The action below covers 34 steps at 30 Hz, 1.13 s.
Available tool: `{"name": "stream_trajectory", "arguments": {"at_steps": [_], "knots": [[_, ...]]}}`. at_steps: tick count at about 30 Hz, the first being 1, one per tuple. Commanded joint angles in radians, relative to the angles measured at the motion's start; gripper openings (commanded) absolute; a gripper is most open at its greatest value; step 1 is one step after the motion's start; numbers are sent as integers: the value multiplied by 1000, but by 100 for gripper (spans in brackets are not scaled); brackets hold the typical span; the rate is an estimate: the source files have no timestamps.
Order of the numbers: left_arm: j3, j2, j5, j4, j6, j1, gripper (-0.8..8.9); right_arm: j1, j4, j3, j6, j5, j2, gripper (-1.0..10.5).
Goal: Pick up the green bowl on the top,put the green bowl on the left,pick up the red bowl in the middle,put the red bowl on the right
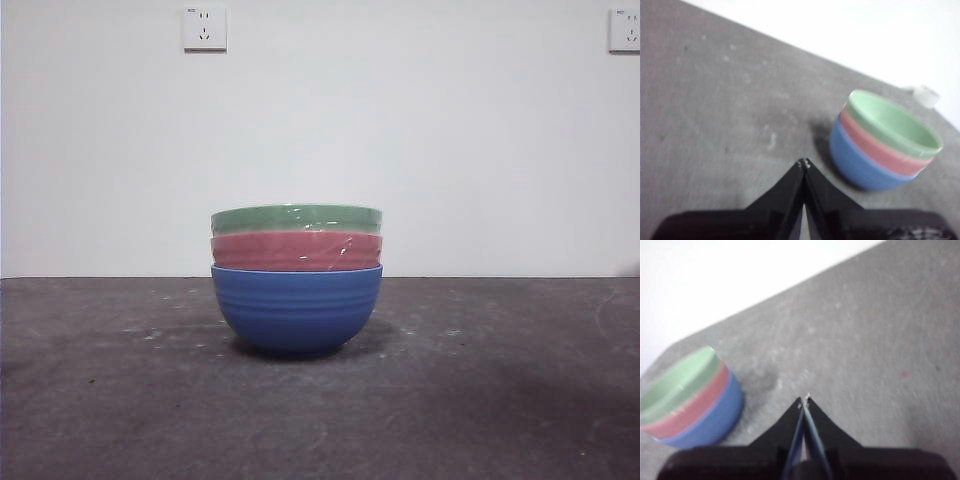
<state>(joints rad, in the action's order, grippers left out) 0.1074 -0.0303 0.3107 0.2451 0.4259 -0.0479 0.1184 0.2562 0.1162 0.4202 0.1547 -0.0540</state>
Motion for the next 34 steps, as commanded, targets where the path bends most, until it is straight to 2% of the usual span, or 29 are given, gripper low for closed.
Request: {"name": "stream_trajectory", "arguments": {"at_steps": [1, 7, 12, 20, 24, 27, 29, 31, 33, 34], "knots": [[71, -44, 4, 16, 18, 3, -7, 0, -9, 68, 16, 0, -45, -10], [217, -193, 9, 37, 4, 3, -7, 0, 22, 217, -11, 2, -184, -9], [359, -356, 64, 54, -108, 3, -7, 0, 88, 371, -88, 5, -329, -9], [635, -642, 219, 207, -343, 1, -7, 0, 269, 656, -341, 5, -581, -2], [758, -769, 248, 323, -460, -3, -7, 1, 370, 779, -456, 6, -698, -2], [832, -847, 248, 409, -514, -18, -4, 1, 441, 845, -529, 64, -770, -2], [867, -887, 248, 444, -525, -33, -3, 1, 460, 868, -546, 134, -806, -1], [887, -914, 248, 462, -544, -56, 1, 2, 461, 873, -551, 167, -829, 8], [893, -929, 248, 465, -558, -83, 55, 3, 461, 873, -550, 185, -843, 86], [894, -938, 245, 460, -561, -108, 192, 5, 461, 873, -549, 188, -853, 193]]}}
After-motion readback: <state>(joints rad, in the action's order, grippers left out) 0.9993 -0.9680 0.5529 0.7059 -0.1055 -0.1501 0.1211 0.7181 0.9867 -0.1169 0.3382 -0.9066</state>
